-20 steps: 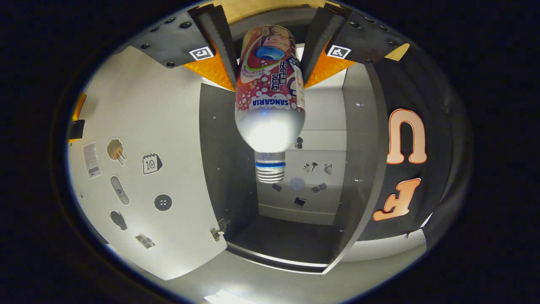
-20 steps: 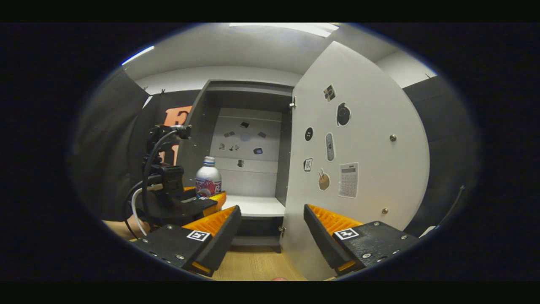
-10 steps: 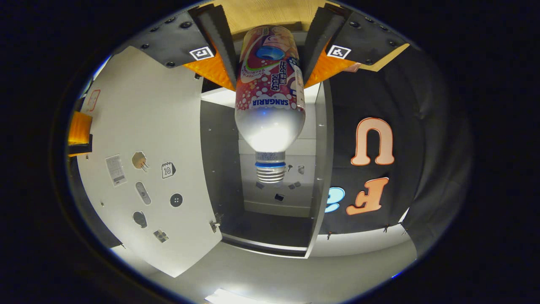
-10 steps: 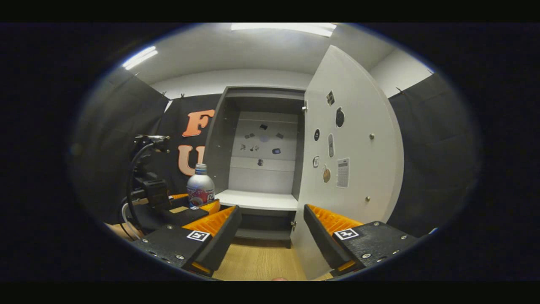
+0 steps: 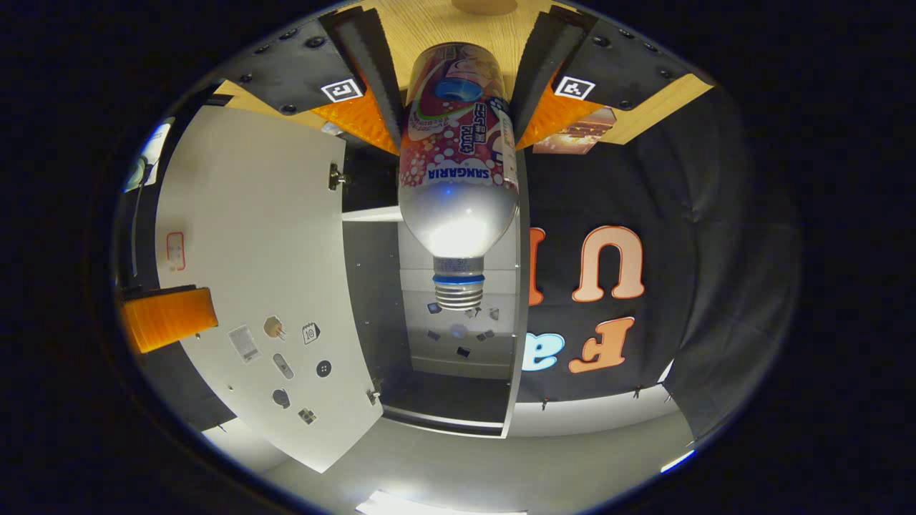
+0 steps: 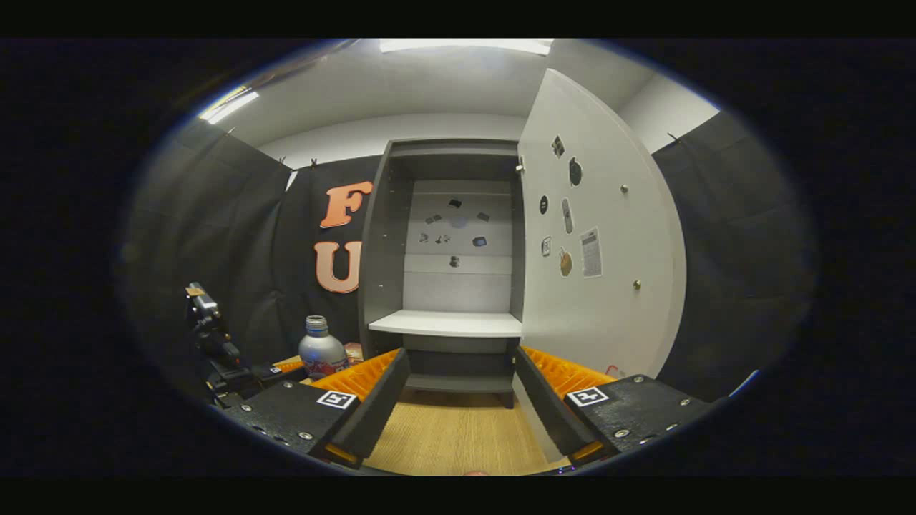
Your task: Open the cabinet door with the right hand, grasp the bottle in the cabinet with the left hand and place it on the coaster, then close the cabinet door with the right hand.
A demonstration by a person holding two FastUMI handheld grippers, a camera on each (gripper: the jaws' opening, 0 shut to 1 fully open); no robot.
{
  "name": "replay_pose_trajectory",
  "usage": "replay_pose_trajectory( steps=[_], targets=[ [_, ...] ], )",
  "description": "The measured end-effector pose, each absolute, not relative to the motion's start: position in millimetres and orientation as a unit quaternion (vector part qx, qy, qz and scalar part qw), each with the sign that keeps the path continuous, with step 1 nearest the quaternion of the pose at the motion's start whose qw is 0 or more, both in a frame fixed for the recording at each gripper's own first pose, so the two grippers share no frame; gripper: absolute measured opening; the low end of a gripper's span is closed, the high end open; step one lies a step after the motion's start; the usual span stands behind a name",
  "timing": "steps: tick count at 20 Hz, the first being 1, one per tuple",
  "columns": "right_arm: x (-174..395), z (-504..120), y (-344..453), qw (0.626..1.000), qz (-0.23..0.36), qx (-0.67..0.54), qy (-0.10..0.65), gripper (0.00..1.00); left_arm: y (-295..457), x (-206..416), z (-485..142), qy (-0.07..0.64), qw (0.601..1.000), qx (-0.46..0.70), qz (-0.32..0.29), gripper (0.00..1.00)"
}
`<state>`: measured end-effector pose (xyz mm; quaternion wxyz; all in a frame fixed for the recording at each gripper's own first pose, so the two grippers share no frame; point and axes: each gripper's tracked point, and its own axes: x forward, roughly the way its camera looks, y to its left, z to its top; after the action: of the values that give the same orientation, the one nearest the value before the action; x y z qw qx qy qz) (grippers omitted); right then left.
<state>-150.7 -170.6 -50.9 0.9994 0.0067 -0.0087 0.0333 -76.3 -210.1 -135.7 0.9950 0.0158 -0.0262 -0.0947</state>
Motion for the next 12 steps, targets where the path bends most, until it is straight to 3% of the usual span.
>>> replay_pose_trajectory(
  steps=[1, 12],
  targets=[
    [-151.0, -58.5, -169.4, 0.999, 0.032, 0.004, -0.001, 0.92, -207.7, -80.8, -150.9, -0.019, 0.995, 0.015, -0.095, 0.82],
    [-142.9, -110.6, -129.7, 0.998, 0.029, -0.027, 0.05, 0.92, -169.8, -77.5, -278.8, 0.052, 0.995, 0.014, -0.08, 0.82]
  ],
)
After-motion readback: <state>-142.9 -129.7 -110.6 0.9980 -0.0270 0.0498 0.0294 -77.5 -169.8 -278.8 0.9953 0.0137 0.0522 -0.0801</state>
